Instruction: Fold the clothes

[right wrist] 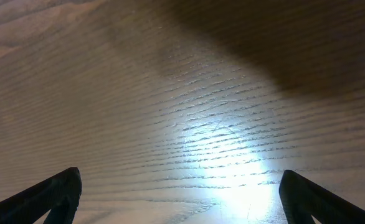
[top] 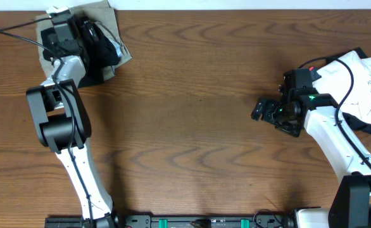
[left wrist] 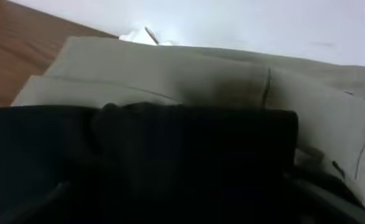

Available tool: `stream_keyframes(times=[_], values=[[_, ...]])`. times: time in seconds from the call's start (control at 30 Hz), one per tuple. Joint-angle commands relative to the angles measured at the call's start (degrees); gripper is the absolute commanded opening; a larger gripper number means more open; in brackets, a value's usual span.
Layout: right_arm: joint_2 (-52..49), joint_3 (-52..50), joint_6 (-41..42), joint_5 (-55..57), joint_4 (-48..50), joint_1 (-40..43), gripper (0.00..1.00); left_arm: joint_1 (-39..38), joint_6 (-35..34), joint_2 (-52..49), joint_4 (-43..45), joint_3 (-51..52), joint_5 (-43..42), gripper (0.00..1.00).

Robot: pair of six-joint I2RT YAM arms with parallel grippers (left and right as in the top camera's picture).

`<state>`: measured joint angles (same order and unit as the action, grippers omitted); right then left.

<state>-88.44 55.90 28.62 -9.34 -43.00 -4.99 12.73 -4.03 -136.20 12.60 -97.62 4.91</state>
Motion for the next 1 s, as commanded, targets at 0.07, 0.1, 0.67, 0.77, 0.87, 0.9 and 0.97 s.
stream_keyframes(times=[0.07, 0.1, 0.67, 0.77, 0.87, 0.9, 0.97], values=[[0.74, 0.98, -0.44, 0.37, -0.09, 0.48, 0.99, 0.13, -0.09, 1.90, -2.03, 0.20, 0.07, 0.98], [0.74, 0.98, -0.44, 0.37, -0.09, 0.48, 0.99, 0.13, -0.11, 3.23, -2.43, 0.20, 0.07, 0.98], [0.74, 0.98, -0.44, 0.37, -0.09, 0.48, 0.99, 0.04, -15.23, 20.55, -28.87, 4.37, 0.13, 0.98], [0.74, 0.98, -0.44, 0.37, -0.09, 0.48, 0.99, 0.04, -16.87, 20.44, -21.55, 11.02, 0.28, 0.98], [0.74, 0.98, -0.42, 0.37, -0.09, 0.48, 0.99, 0.04, -16.85, 20.44, -10.84, 18.38, 0.26, 0.98], [0.74, 0.98, -0.44, 0.37, -0.09, 0.48, 0.99, 0.04, -16.83, 20.41, -6.21, 21.09, 0.28, 0.98], [0.74, 0.98, -0.44, 0.37, -0.09, 0.48, 0.99, 0.04, -15.96, 20.11, 2.34, 25.57, 0.28, 0.98]])
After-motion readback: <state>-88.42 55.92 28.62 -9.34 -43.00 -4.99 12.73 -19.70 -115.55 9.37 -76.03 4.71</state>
